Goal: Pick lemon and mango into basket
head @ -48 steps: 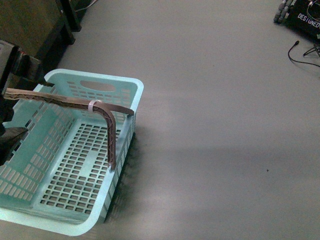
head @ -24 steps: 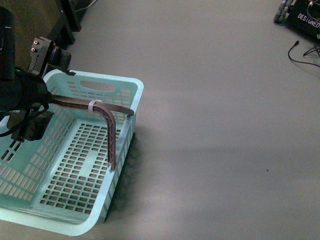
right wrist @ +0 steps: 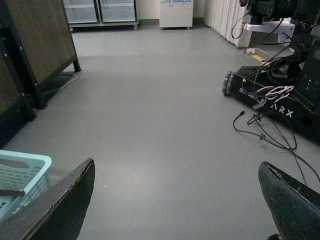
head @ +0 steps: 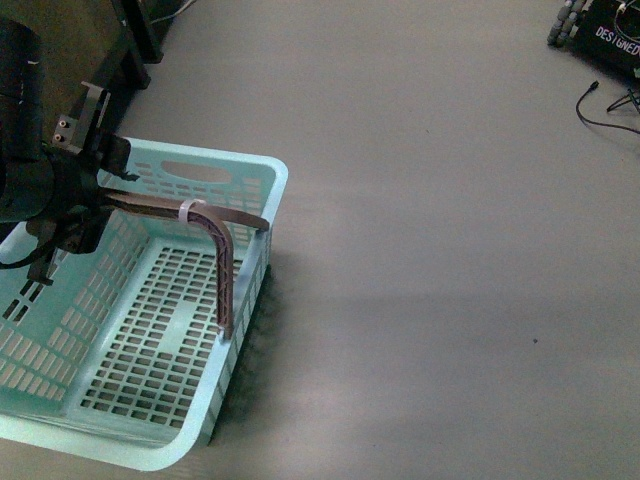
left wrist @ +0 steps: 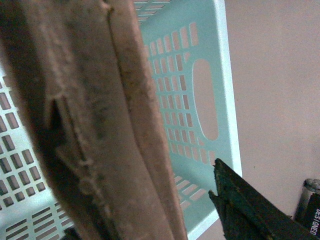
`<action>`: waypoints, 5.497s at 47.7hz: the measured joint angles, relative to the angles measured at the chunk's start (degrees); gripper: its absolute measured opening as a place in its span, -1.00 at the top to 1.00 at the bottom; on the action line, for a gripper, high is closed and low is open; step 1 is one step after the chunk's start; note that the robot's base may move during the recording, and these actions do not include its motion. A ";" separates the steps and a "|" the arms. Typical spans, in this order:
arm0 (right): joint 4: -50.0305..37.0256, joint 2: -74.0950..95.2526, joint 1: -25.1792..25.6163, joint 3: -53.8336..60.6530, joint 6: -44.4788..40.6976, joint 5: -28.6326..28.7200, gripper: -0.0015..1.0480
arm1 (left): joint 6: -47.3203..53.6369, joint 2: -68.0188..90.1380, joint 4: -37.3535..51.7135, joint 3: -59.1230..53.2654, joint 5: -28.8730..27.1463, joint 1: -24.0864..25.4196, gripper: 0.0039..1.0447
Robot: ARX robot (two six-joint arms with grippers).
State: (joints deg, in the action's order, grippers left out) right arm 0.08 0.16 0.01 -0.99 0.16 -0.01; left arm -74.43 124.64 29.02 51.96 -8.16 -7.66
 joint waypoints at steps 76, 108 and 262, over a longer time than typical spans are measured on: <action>0.00 0.00 0.00 0.00 0.00 0.00 -0.83 | -10.91 -64.41 -25.42 -12.20 6.03 2.27 0.91; 0.00 0.00 0.00 0.00 0.02 0.00 -0.83 | -10.97 -64.32 -25.49 -12.17 6.12 2.32 0.91; -0.02 0.00 0.00 0.00 0.00 0.04 -0.83 | -11.39 -64.32 -25.68 -12.02 6.14 2.25 0.91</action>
State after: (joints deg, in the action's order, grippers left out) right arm 0.05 0.16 0.01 -0.99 0.16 0.03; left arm -85.82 60.31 3.33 39.94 -2.02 -5.41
